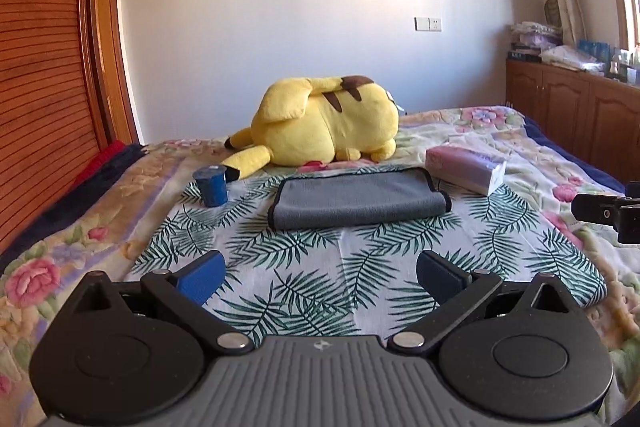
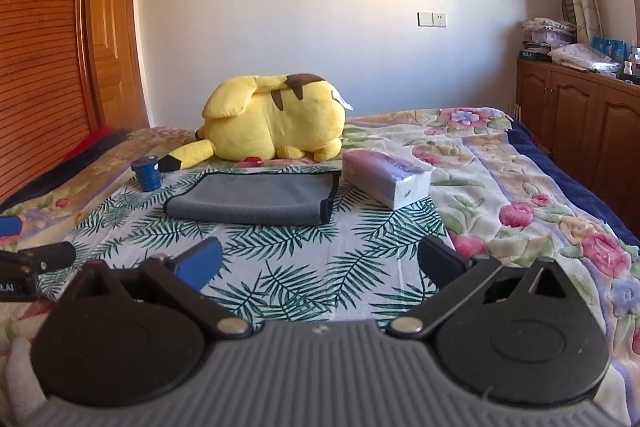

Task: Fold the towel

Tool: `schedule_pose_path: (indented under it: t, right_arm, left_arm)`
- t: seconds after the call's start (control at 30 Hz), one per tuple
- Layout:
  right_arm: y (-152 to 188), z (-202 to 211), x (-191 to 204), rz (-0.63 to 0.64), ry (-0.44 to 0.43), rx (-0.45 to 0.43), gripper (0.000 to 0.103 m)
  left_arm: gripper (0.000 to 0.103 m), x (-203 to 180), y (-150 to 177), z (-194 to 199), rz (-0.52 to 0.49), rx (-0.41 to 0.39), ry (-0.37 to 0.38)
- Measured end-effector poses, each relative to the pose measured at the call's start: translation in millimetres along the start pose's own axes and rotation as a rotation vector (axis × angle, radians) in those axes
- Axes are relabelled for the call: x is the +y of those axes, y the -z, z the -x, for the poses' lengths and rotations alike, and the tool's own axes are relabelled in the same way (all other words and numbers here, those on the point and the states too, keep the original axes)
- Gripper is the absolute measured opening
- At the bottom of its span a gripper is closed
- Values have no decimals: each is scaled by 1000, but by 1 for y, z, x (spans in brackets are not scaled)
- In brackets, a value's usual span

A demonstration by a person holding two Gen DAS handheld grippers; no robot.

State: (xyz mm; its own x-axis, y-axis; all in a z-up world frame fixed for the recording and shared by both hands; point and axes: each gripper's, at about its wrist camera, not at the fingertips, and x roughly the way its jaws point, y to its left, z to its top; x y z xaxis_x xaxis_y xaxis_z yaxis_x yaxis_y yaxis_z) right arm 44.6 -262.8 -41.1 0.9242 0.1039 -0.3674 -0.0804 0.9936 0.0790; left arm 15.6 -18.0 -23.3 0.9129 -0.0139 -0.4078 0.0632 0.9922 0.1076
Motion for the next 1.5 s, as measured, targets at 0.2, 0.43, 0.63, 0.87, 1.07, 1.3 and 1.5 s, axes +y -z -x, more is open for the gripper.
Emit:
schedule_pose_path:
  t: [0.2,0.43,0.63,0.87,1.07,1.3,1.5]
  right_arm:
    - [-1,6,0,6,10,-48,103]
    - [-3,11,-5,-8,24,-88,103]
    - [-4,12,-6,-11,31,-102,103]
    - [-4,13,-6,-11,33,-106,103]
    - [-4,13,-7,-11,33,-106,103]
    - [-4,13,-7,-12,33,-107,103]
    - [-4,13,-7,-12,33,-108,103]
  left_arm:
    - [103,0,-3,4,-6,-33,-5]
    - [103,4,-4,6,0,-48,-12]
    - [103,7,-3,6,-1,-47,-19]
    - [103,5,-3,6,-3,-45,-18]
    - [103,5,-2,6,-5,-45,-18]
    - [103,5,-2,6,-5,-45,-18]
    - [103,5,-2,6,-4,-44,-16]
